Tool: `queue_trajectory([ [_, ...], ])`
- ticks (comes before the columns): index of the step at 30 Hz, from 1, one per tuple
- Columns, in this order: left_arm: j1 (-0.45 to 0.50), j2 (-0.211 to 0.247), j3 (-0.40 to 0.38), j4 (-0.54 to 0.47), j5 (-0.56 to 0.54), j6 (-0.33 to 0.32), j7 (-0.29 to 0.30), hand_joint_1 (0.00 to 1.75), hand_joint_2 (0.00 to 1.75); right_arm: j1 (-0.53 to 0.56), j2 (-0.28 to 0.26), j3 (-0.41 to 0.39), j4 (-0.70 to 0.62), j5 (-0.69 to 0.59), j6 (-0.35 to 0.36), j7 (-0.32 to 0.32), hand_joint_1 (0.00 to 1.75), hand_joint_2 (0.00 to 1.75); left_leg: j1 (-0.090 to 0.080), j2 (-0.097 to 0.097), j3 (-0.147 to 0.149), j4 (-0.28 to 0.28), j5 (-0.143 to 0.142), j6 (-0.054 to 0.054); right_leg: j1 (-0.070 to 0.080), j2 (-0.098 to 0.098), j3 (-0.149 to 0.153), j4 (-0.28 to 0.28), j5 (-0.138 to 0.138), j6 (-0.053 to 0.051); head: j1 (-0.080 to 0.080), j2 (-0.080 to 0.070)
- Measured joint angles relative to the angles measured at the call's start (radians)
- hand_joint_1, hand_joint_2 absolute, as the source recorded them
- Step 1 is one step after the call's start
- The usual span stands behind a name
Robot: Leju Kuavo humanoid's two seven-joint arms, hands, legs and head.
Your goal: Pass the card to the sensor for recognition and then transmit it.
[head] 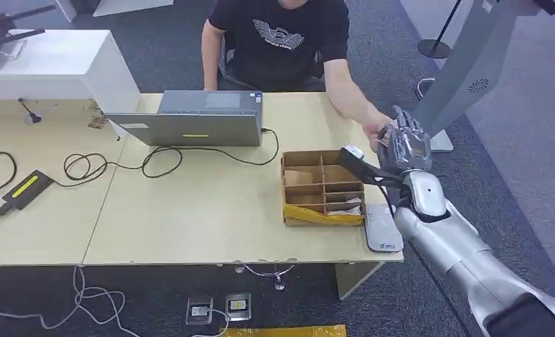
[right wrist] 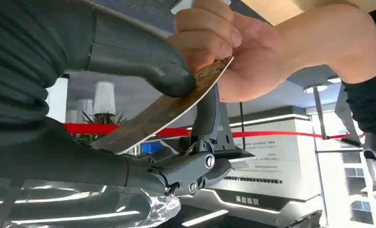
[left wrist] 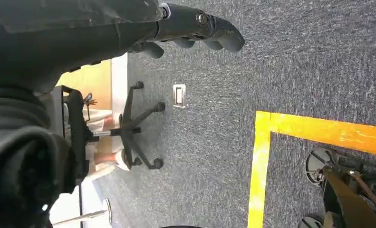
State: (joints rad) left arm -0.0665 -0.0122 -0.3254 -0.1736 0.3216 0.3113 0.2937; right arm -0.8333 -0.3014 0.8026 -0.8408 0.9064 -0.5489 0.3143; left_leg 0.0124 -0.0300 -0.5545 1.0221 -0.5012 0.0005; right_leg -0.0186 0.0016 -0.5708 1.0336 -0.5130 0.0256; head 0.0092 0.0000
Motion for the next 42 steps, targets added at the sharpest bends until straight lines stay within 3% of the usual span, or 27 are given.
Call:
queue_trajectory([
  [18, 0.001, 0.000, 0.000, 0.000, -0.004, -0.004, -0.009, 0.00, 0.00, 0.001, -0.013, -0.002, 0.033, 0.036, -0.005, 0.031, 1.75, 1.75, 0.000, 0.000, 0.001, 0.000, 0.000, 0.000, 0.000, 0.000, 0.000, 0.000, 0.000, 0.000, 0.000, 0.000],
  [29, 0.004, 0.000, -0.003, 0.000, -0.018, -0.018, 0.003, 0.00, 0.00, 0.082, -0.106, -0.042, -0.041, 0.117, 0.041, 0.119, 1.75, 1.75, 0.000, 0.000, 0.001, 0.001, 0.000, 0.000, 0.000, 0.000, 0.000, -0.001, 0.000, 0.000, 0.000, 0.000],
  [42, 0.005, 0.002, -0.019, 0.000, -0.039, 0.001, 0.049, 0.00, 0.00, 0.206, -0.208, -0.100, -0.174, 0.077, 0.076, 0.127, 1.75, 1.75, 0.000, 0.002, 0.001, 0.001, -0.001, 0.000, 0.000, 0.001, 0.000, -0.001, 0.000, 0.000, 0.000, 0.000],
])
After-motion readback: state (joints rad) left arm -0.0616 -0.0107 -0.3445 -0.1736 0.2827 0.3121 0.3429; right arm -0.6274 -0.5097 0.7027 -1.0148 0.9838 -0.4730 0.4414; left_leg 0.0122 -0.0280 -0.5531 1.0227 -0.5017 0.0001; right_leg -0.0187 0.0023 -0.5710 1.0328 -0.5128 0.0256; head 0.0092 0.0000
